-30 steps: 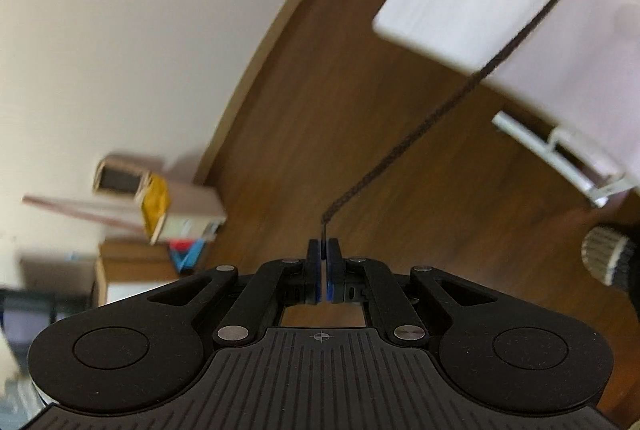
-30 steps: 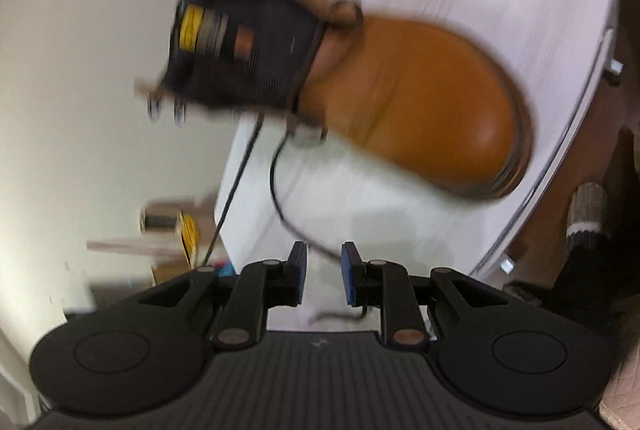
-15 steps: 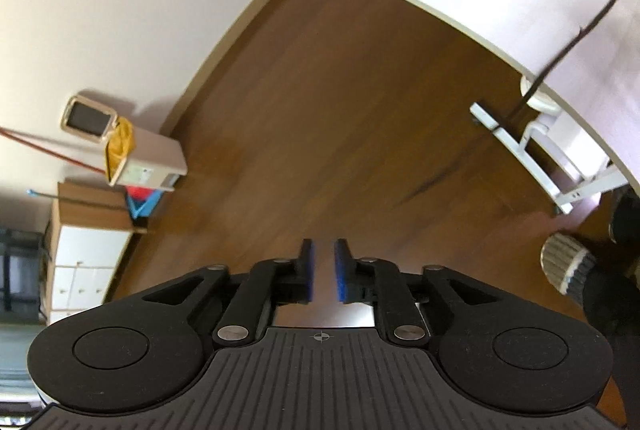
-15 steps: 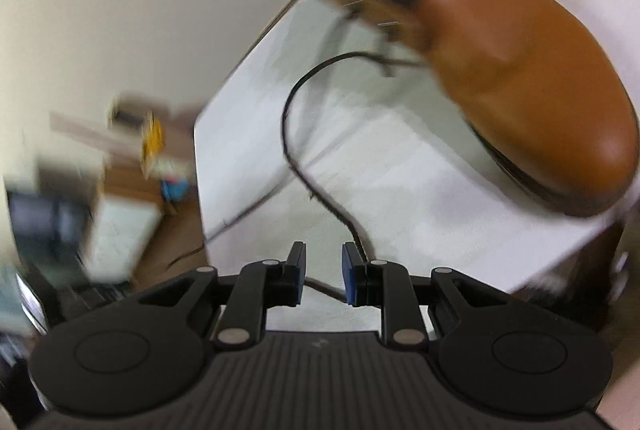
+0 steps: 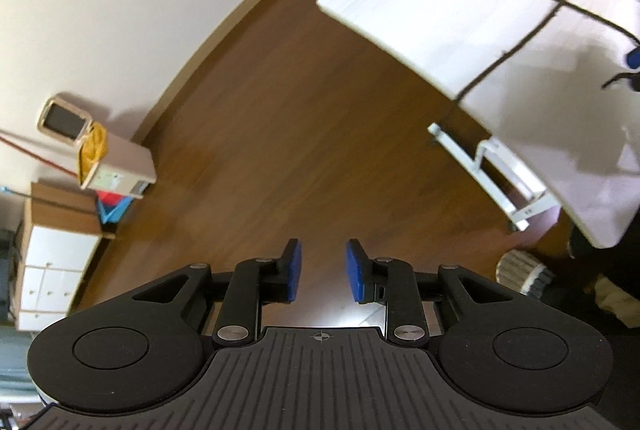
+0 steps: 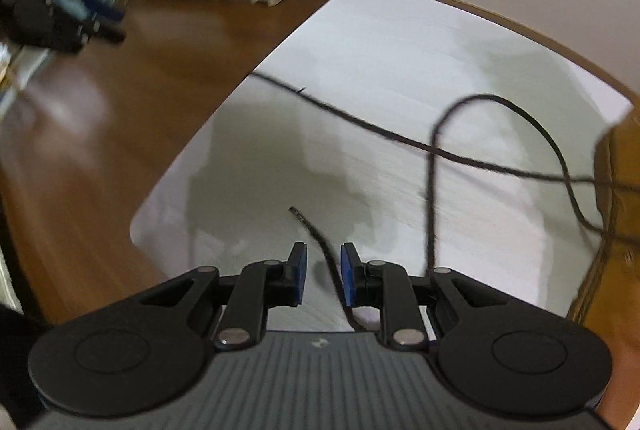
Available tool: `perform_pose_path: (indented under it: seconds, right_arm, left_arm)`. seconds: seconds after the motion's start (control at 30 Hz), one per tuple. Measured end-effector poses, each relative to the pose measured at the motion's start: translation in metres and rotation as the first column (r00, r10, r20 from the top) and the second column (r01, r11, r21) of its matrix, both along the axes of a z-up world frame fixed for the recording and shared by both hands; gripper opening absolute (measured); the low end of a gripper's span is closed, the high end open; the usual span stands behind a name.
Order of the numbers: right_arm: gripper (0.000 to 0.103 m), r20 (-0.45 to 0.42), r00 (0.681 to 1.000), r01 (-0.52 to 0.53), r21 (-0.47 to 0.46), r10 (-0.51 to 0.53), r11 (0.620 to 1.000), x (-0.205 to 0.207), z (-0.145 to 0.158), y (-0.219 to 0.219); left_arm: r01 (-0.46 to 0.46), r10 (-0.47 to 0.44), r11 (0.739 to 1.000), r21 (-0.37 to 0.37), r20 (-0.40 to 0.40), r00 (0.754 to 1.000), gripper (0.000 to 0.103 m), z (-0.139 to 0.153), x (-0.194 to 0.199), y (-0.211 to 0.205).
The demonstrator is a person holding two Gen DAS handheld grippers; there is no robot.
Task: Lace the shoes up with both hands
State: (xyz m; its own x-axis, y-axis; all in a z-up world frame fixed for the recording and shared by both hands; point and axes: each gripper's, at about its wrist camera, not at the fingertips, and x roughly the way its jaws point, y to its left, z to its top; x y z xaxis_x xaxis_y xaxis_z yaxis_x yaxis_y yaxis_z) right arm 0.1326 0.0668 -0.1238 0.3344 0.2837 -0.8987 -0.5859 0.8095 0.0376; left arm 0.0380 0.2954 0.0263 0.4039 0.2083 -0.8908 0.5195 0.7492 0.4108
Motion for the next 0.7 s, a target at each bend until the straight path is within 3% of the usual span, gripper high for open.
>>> perform_pose_path:
  seconds: [0.1,0.17,0.27,0.33,0.4,0.43,0.5,0.6,0.63,0.7]
  right_arm:
    - [0.02,0.02,0.999,-0.035,-0.031,0.036,0.999,-0.002,-0.003,0.002]
    - [0.002,0.002,1.0,-0.001,-0.009,0.001,1.0,-0.002,-0.002,-0.004]
    - [0.002,-0.108,0.982,0.171,0.135,-0.157,0.976,0.004,0.003,-0.03]
    - [0.002,-0.185,0.936,0.339,0.259,-0.298,0.904,0.001,0.014,-0.06]
    - [0.002,-0.272,0.862,0.504,0.373,-0.428,0.779,-0.006,0.028,-0.095]
    - [0.002,-0.316,0.815,0.58,0.427,-0.486,0.694,-0.012,0.035,-0.114]
    - [0.002,-0.396,0.714,0.693,0.518,-0.578,0.501,-0.031,0.049,-0.149]
    - [0.002,-0.479,0.57,0.765,0.605,-0.668,0.219,-0.062,0.065,-0.194]
    - [0.002,-0.499,0.532,0.771,0.619,-0.685,0.148,-0.069,0.067,-0.204]
    - [0.002,-0.52,0.479,0.773,0.632,-0.708,0.059,-0.078,0.064,-0.214]
  left_arm:
    - [0.008,-0.008,1.0,-0.006,-0.002,1.0,0.029,-0.001,-0.006,-0.005]
    - [0.019,-0.019,1.0,-0.011,-0.002,1.0,0.029,-0.001,-0.008,-0.008]
    - [0.047,-0.047,0.998,-0.033,0.006,0.999,0.029,0.002,-0.011,-0.02]
    - [0.086,-0.085,0.994,-0.074,0.02,0.996,0.032,0.008,-0.012,-0.032]
    - [0.128,-0.124,0.982,-0.138,0.036,0.992,0.032,0.016,-0.013,-0.048]
    - [0.166,-0.159,0.966,-0.198,0.052,0.986,0.033,0.022,-0.014,-0.06]
    - [0.218,-0.203,0.937,-0.274,0.08,0.976,0.035,0.032,-0.015,-0.079]
    - [0.33,-0.302,0.865,-0.378,0.133,0.944,0.038,0.047,-0.018,-0.117]
    - [0.388,-0.355,0.832,-0.396,0.157,0.922,0.038,0.052,-0.02,-0.135]
    - [0.46,-0.419,0.787,-0.411,0.19,0.888,0.039,0.06,-0.021,-0.158]
